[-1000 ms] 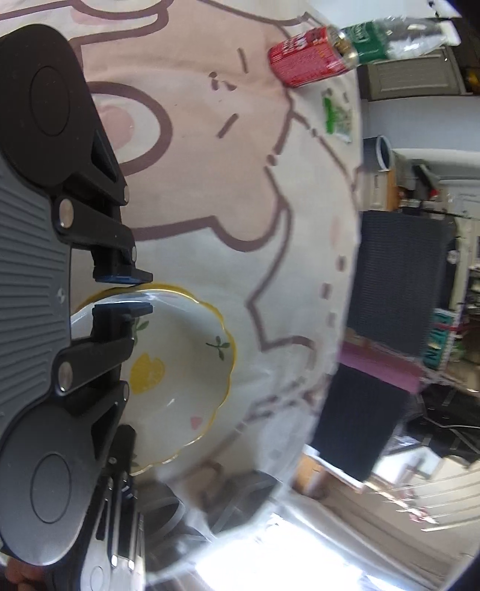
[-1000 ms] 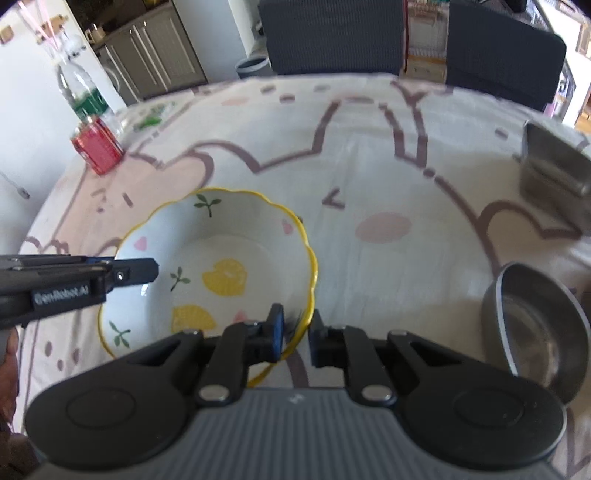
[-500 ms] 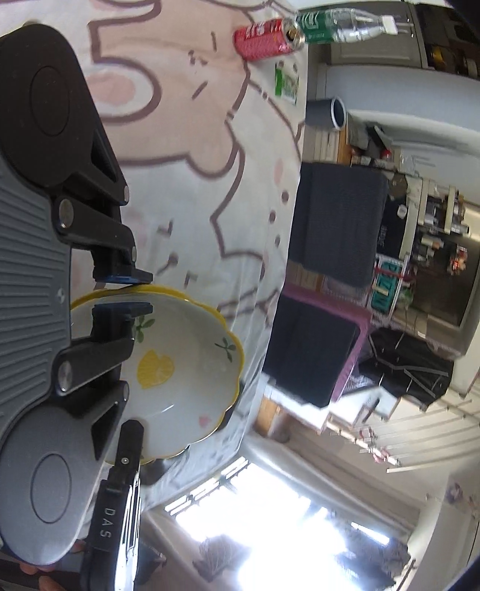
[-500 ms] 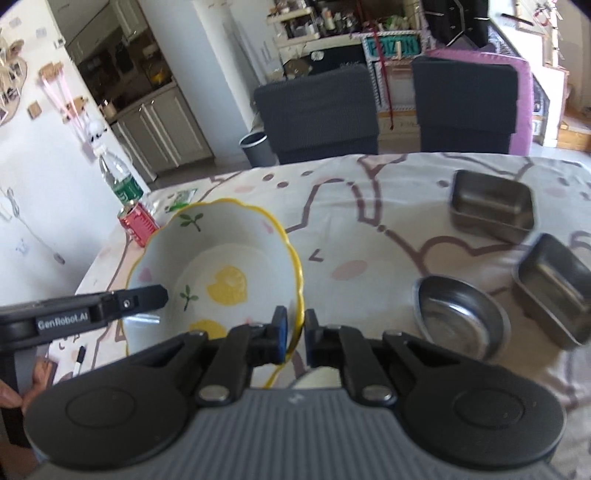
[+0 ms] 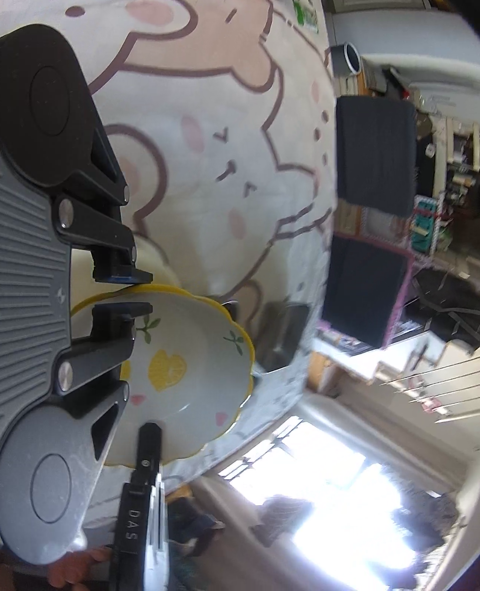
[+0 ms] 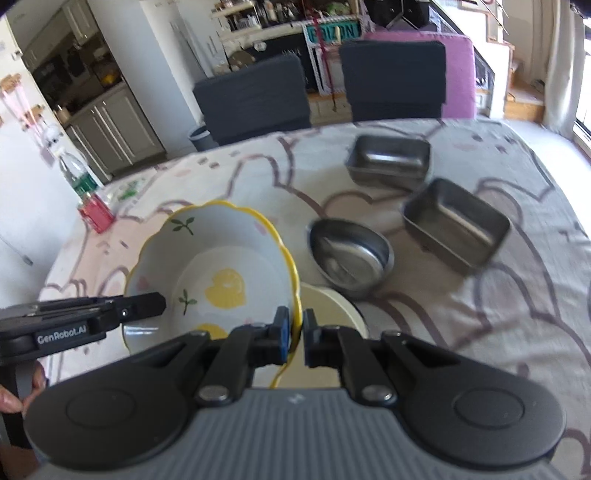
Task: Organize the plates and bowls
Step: 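Lift the lemon bowl with both tools and carry it over the cream bowl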
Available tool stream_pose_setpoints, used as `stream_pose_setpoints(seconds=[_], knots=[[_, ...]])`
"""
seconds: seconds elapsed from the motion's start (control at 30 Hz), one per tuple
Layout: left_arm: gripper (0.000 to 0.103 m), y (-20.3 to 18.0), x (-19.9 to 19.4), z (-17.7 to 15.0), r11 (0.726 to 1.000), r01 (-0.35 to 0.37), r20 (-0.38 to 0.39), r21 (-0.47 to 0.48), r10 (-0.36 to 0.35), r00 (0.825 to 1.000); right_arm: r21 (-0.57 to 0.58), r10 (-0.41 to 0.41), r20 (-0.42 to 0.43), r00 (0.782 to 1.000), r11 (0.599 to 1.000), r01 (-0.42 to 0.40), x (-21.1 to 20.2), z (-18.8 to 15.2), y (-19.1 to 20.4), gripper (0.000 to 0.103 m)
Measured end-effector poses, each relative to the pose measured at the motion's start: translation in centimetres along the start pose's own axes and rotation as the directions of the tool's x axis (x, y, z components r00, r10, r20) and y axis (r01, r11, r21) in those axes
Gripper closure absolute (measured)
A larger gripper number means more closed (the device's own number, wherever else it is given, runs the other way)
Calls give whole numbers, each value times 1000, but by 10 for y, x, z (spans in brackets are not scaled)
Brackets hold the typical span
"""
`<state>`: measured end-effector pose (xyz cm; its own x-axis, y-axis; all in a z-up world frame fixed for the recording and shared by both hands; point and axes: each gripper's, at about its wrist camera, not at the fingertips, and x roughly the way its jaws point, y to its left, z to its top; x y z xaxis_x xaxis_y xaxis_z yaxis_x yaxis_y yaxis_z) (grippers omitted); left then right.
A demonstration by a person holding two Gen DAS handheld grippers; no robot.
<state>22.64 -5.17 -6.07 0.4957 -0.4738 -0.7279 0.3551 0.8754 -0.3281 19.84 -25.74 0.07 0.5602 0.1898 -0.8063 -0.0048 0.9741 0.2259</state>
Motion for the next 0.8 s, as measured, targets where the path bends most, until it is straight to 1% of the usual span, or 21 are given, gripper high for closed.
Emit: stream_pose_setpoints(seconds=[0.23, 0.4, 0.53, 0.7, 0.8], knots=[[92, -6, 29, -18, 999, -15, -108, 45, 20, 994, -15, -49, -90, 995, 999, 48, 14, -16, -13, 94], [91, -3, 43, -23, 999, -19, -154, 45, 26, 988, -44, -82, -141, 987, 996, 77, 27, -22, -11, 94], [89, -1, 53, -26, 999, -25, -187, 48, 34, 982, -76, -100, -167, 981, 993, 88, 37, -23, -8, 93], [86, -5, 64, -31, 996, -34, -214, 88, 52, 975, -101, -123, -182, 975, 989, 106, 43, -22, -5, 93], [85, -6, 70, -32, 994, -33, -232, 102, 56, 971, -133, -155, -183, 971, 982, 132, 49, -22, -4, 93]])
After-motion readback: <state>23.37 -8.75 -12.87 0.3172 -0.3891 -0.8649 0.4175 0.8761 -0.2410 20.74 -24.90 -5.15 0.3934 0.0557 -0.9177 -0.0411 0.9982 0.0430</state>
